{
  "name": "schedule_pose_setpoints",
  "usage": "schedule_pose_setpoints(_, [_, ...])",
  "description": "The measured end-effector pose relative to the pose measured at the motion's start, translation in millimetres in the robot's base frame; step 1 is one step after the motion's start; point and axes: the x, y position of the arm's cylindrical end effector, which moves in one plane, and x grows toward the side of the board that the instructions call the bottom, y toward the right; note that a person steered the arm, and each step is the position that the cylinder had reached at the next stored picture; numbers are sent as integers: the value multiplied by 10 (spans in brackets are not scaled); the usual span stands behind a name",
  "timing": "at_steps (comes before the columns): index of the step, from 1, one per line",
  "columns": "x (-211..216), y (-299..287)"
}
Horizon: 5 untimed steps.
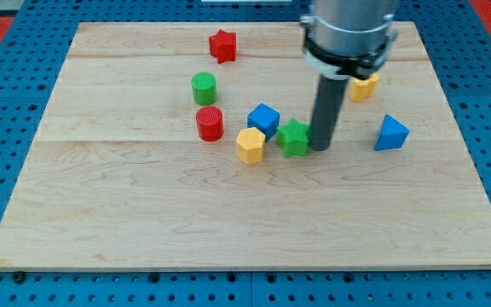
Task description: Place the blue triangle below the yellow heart
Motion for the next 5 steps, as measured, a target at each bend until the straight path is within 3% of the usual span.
schedule_pose_setpoints(1, [-13, 218])
schedule_pose_setpoints(2, [698, 498])
schedule_pose_setpoints(3, [706, 1050])
schedule_pose_setpoints(5, [151, 1178])
